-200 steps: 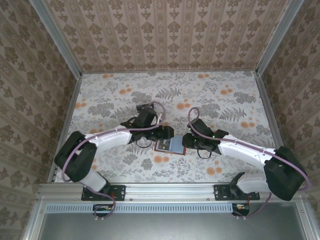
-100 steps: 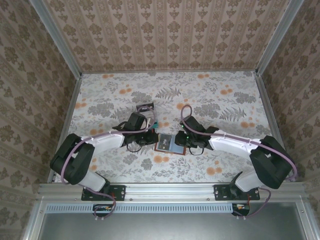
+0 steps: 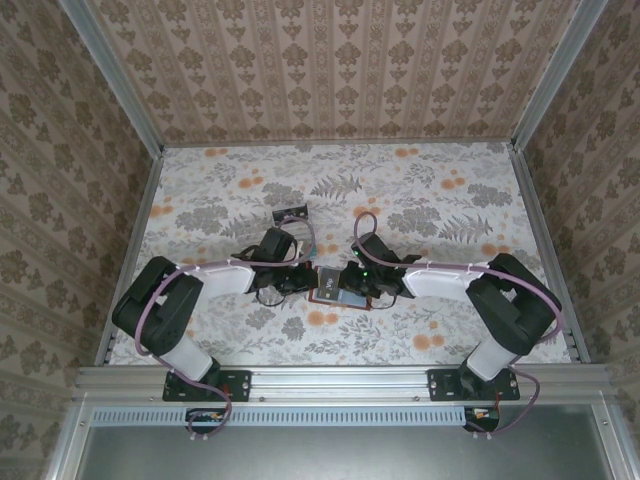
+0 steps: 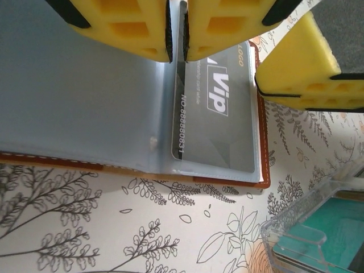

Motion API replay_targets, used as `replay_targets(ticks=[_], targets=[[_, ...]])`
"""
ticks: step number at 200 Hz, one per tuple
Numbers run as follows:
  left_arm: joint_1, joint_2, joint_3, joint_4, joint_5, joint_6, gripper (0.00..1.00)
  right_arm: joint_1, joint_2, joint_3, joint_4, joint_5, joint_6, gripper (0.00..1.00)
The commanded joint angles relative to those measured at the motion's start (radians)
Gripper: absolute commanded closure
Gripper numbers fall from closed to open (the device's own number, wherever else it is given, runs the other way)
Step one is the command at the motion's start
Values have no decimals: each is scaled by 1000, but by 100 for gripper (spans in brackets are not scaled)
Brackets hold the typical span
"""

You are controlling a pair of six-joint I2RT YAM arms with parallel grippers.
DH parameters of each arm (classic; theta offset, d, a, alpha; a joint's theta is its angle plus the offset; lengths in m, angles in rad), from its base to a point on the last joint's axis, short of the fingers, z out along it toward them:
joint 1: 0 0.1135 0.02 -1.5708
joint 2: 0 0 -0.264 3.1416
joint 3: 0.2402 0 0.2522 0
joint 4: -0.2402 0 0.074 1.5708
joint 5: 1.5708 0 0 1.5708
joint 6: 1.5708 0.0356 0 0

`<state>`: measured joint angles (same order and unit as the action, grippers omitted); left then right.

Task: Take the credit cards out of the card holder

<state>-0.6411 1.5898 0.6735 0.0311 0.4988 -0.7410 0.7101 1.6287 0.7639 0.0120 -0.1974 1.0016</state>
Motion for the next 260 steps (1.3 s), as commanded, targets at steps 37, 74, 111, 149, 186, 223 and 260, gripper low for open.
replay_targets(ticks=[37, 74, 111, 149, 186, 223, 260], targets=[[-33, 16, -37, 15, -26, -38, 97, 2, 58, -12, 76, -40, 51, 83], [-40, 11, -49, 16, -40, -50, 98, 3, 57, -26, 79, -37, 58, 81], [-40, 6, -42, 4, -43, -44, 98, 3, 47, -40, 70, -32, 53, 79], [-39, 11, -39, -5, -46, -41, 98, -1, 33, -61, 72, -23, 53, 80], [-39, 12, -35, -8, -48, -38, 98, -3, 33, -70, 83, -34, 56, 81], [-40, 14, -31, -16, -48, -37, 98, -4, 46, -78, 127, -70, 60, 86], [-38, 12, -25, -29, -49, -32, 99, -6, 35, -78, 115, -64, 56, 98]])
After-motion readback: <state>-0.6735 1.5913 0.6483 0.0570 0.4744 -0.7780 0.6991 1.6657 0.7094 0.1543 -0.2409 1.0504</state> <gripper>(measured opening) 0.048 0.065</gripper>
